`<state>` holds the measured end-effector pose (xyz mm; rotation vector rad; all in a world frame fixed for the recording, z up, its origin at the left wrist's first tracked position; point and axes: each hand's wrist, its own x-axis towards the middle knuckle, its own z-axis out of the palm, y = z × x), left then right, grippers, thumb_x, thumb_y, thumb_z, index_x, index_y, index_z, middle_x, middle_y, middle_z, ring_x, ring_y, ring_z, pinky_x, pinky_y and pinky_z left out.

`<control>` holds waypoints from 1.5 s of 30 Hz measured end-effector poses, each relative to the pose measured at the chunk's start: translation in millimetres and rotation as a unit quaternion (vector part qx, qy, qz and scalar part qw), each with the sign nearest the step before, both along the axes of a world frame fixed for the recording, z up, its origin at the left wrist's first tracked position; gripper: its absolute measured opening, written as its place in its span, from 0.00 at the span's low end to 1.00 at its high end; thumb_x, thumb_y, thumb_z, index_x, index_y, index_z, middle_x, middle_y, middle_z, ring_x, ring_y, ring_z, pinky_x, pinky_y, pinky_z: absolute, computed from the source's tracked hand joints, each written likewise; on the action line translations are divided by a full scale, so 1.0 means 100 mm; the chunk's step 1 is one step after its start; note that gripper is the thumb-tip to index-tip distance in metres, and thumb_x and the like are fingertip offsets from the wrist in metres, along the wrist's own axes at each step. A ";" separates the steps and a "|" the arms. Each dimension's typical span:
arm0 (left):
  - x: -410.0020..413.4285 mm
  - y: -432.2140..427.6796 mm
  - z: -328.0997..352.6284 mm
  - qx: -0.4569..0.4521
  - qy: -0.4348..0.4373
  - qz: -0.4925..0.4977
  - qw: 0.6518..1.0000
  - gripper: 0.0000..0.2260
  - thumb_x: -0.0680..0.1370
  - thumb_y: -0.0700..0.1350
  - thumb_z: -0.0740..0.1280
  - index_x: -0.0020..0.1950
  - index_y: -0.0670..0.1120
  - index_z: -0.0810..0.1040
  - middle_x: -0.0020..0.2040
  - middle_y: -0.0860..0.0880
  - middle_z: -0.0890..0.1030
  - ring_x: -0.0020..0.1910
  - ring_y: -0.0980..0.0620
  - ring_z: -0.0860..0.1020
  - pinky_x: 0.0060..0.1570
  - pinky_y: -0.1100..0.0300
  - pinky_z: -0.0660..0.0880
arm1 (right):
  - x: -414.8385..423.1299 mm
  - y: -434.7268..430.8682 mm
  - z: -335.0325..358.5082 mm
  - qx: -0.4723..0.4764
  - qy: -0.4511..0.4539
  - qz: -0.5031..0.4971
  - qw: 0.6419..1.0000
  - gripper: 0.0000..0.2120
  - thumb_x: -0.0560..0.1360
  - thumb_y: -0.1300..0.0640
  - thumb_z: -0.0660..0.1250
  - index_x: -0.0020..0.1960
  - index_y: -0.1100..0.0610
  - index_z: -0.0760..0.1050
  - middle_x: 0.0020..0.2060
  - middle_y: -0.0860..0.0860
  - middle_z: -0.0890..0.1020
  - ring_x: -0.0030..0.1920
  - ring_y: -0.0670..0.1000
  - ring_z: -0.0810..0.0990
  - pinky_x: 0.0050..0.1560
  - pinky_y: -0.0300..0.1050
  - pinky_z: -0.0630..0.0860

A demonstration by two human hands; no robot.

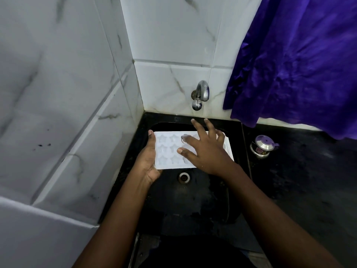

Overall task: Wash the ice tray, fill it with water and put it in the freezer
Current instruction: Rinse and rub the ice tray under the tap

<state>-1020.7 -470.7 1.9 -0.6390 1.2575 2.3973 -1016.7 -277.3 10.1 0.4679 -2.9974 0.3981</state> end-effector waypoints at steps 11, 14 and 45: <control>0.06 -0.02 0.00 0.000 -0.001 0.002 1.000 0.35 0.83 0.70 0.54 0.69 0.43 0.80 0.62 0.38 0.86 0.58 0.40 0.87 0.56 0.43 0.82 | -0.01 -0.10 -0.02 -0.023 0.019 -0.011 0.999 0.31 0.78 0.27 0.47 0.65 0.42 0.78 0.84 0.49 0.56 0.84 0.58 0.44 0.75 0.60 0.44; 0.07 -0.02 -0.02 0.008 0.001 0.000 1.000 0.36 0.83 0.70 0.53 0.70 0.43 0.80 0.62 0.38 0.86 0.58 0.40 0.87 0.56 0.43 0.82 | -0.01 -0.10 -0.04 -0.005 0.013 -0.014 1.000 0.32 0.78 0.27 0.45 0.66 0.41 0.78 0.84 0.49 0.55 0.83 0.58 0.43 0.75 0.60 0.44; 0.20 0.06 -0.12 0.012 0.005 0.000 1.000 0.37 0.83 0.71 0.50 0.65 0.42 0.82 0.57 0.38 0.88 0.52 0.41 0.88 0.50 0.42 0.85 | 0.05 -0.38 -0.08 -0.003 -0.020 0.013 1.000 0.26 0.81 0.30 0.52 0.66 0.43 0.78 0.85 0.50 0.51 0.84 0.59 0.39 0.76 0.65 0.45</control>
